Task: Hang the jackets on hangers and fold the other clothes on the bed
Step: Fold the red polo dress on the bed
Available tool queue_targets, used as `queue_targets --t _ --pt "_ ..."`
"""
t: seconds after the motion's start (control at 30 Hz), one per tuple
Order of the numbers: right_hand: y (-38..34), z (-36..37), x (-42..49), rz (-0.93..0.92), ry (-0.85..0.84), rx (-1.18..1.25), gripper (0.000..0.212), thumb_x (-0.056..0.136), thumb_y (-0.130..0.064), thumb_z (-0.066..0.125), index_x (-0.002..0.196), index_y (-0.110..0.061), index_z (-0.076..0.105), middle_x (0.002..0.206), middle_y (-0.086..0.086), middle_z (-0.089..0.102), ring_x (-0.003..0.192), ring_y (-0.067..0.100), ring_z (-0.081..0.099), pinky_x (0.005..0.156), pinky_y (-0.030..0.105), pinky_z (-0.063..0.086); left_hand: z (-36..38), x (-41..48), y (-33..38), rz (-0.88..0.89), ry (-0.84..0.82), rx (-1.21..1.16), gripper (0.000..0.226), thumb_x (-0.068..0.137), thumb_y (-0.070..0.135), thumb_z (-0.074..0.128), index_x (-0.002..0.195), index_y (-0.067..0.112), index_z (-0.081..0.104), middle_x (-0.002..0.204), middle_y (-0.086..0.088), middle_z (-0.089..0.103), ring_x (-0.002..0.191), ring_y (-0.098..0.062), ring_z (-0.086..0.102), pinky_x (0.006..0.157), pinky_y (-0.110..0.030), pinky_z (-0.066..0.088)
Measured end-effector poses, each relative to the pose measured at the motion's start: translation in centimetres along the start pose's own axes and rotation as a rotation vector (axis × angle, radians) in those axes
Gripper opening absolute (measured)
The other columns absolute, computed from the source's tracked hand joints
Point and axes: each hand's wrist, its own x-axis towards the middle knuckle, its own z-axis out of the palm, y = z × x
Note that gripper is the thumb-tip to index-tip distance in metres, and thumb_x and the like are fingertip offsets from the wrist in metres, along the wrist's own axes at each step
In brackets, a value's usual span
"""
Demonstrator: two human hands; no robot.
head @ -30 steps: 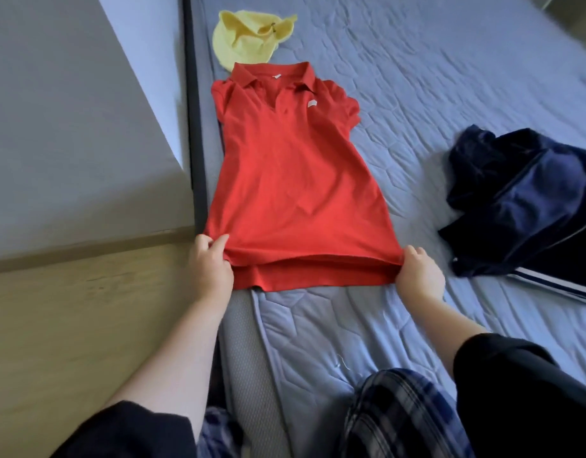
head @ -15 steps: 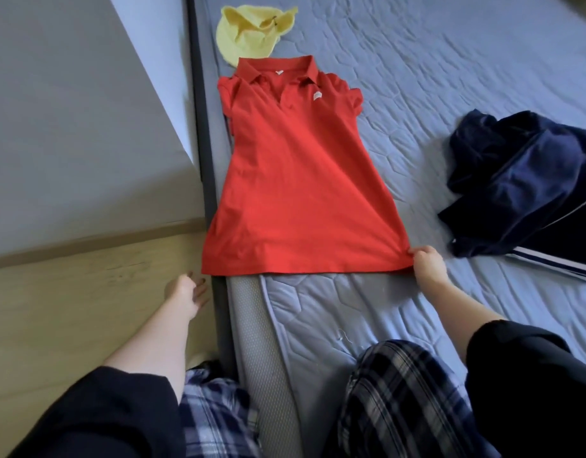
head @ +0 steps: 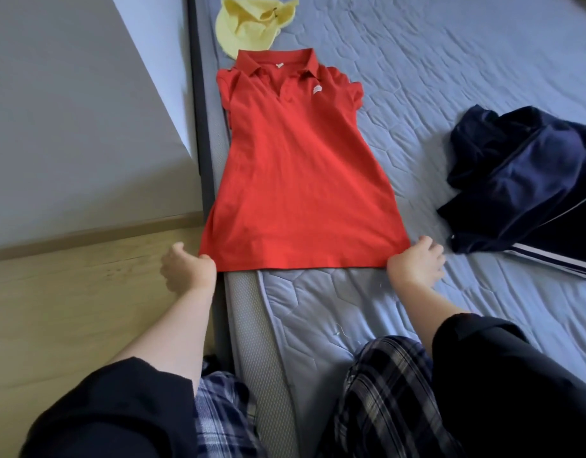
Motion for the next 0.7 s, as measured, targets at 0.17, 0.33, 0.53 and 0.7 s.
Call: queue_targets --t 0.17,0.33,0.53,0.7 --pt "-2.9 2.4 -0.9 -0.657 -0.008 -0.131 0.057 0.088 -0.012 0.048 0.144 -0.014 0.039 0.154 0.013 0.028 0.142 0.03 0.023 0.116 0.047 0.01 2.9 -3.3 4.5 0.838 -0.088 0.318 0.056 0.087 0.016 0.054 0.142 0.017 0.042 0.152 -0.01 0.032 0.142 -0.03 0.022 0.113 -0.051 0.02" --pt "-8.3 5.1 2.2 -0.648 -0.116 -0.178 0.053 0.097 -0.029 0.038 0.149 -0.018 0.028 0.159 0.01 0.015 0.146 0.026 0.011 0.117 0.047 0.006 6.9 -3.6 9.7 0.952 -0.234 0.467 0.056 0.098 0.031 0.038 0.151 0.025 0.021 0.16 -0.002 0.011 0.148 -0.024 0.001 0.117 -0.049 0.009" --pt "-15.6 7.5 8.8 -0.699 -0.118 -0.188 0.051 0.1 -0.034 0.033 0.148 -0.02 0.029 0.158 0.009 0.02 0.145 0.026 0.016 0.116 0.045 0.012 12.0 1.2 18.6 1.006 -0.18 0.553 0.056 0.101 0.039 0.029 0.153 0.026 0.011 0.161 -0.004 0.003 0.147 -0.027 -0.005 0.116 -0.05 0.006" --pt "-19.4 7.8 13.9 -0.7 0.081 0.02 0.03 0.096 -0.021 0.041 0.086 -0.002 0.061 0.099 0.018 0.06 0.099 0.035 0.05 0.081 0.039 0.037 16.7 4.1 23.8 0.976 -0.143 0.464 0.062 0.098 0.046 0.029 0.153 0.029 0.006 0.161 -0.002 0.003 0.148 -0.024 -0.003 0.116 -0.05 0.002"
